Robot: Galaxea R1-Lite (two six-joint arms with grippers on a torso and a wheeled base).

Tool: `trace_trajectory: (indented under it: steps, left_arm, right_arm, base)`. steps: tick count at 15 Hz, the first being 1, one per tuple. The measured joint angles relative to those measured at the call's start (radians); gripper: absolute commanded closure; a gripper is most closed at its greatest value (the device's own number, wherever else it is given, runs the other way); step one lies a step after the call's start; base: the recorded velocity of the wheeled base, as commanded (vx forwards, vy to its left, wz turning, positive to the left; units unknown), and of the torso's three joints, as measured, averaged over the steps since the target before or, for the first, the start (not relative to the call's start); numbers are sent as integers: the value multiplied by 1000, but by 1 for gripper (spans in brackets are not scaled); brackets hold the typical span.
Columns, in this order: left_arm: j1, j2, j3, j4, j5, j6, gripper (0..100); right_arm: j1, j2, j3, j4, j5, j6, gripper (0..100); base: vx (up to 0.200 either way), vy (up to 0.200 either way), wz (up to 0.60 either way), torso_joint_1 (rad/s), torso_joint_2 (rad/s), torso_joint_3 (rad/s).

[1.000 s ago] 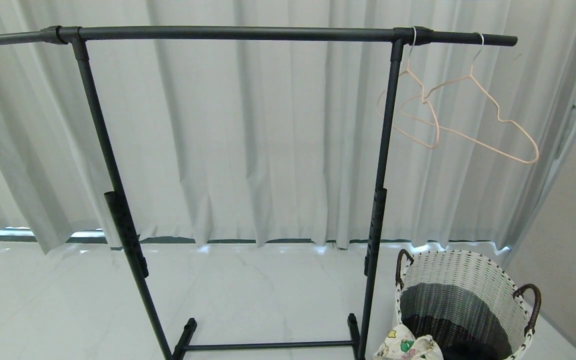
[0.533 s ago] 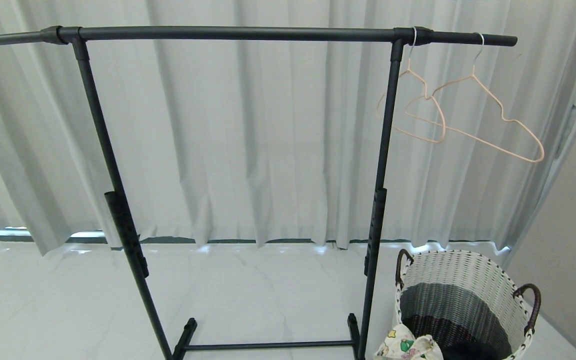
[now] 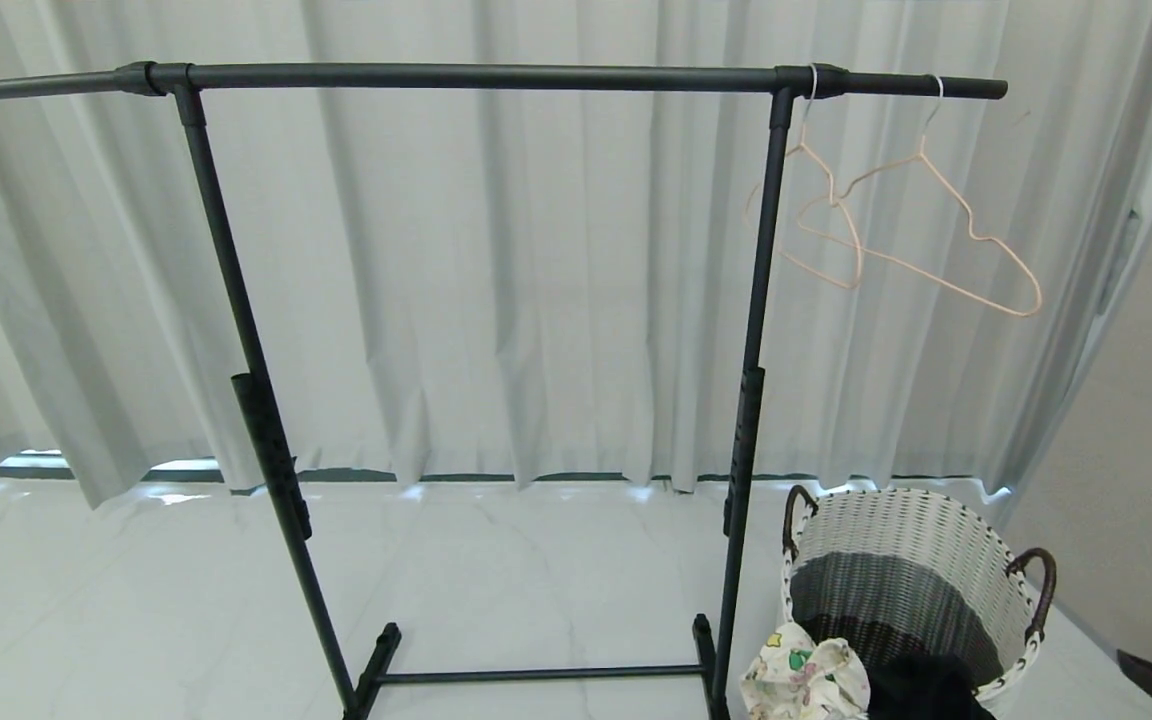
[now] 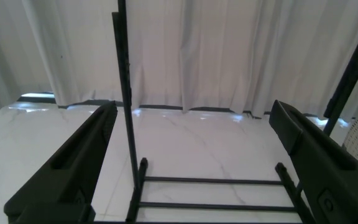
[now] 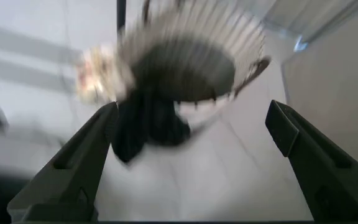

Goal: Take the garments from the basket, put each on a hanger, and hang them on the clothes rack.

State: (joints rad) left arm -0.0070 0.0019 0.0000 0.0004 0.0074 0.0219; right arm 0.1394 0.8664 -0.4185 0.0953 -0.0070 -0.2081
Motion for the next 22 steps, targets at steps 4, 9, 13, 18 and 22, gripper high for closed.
trace_trajectory:
  steps: [4, 9, 13, 18, 22]
  left_arm:
    - [0, 0, 0, 1, 0, -3, 0]
    - [1, 0, 0, 1, 0, -5, 0]
    - [1, 0, 0, 1, 0, -5, 0]
    - [1, 0, 0, 1, 0, -5, 0]
    - [1, 0, 0, 1, 0, -5, 0]
  right_arm:
    - [12, 413, -63, -65, -50, -207, 0]
    - [16, 787, -87, -246, -73, -351, 0]
    - [18, 948, -94, -349, -75, -392, 0]
    - [17, 1070, -92, -486, -119, -415, 0]
    - [13, 1117, -89, -527, -119, -453, 100]
  base:
    - [0, 0, 0, 0, 0, 0]
    - [0, 0, 0, 0, 0, 0]
    - [0, 0, 0, 0, 0, 0]
    - [0, 0, 0, 0, 0, 0]
    - [0, 0, 0, 0, 0, 0]
